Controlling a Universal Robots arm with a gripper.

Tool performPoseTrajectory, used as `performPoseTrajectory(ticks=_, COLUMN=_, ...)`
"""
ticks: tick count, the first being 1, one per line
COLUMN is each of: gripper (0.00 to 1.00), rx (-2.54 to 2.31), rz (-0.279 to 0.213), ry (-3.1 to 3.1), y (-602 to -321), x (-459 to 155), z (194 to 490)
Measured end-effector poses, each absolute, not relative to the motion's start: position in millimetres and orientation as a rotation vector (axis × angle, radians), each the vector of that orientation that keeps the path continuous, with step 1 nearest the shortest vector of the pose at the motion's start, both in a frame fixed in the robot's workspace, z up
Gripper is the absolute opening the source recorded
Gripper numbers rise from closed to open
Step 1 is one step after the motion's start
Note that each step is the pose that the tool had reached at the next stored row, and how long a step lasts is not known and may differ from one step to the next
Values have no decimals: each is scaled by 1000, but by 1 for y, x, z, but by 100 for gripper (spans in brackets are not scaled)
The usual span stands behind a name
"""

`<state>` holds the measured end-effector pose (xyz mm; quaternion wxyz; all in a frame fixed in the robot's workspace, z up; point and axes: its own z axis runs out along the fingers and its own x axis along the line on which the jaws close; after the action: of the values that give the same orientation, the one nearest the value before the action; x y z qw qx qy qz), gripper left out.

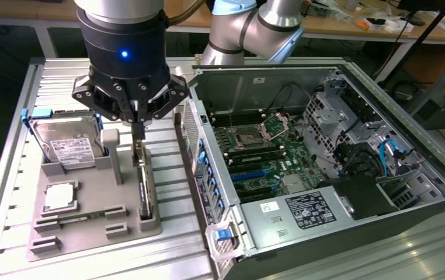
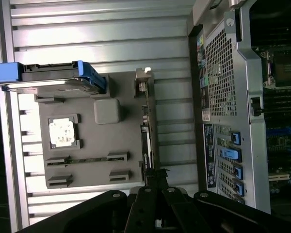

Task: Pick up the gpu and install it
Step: 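Pick up the gpu and move the gpu toward the slot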

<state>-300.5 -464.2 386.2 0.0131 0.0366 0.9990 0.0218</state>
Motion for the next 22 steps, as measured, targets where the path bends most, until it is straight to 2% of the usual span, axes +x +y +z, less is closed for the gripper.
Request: performPoseTrajectory(ticks=22, gripper=11, rx=114, rz=68, ry=3113, y=-464, x=-300, z=367)
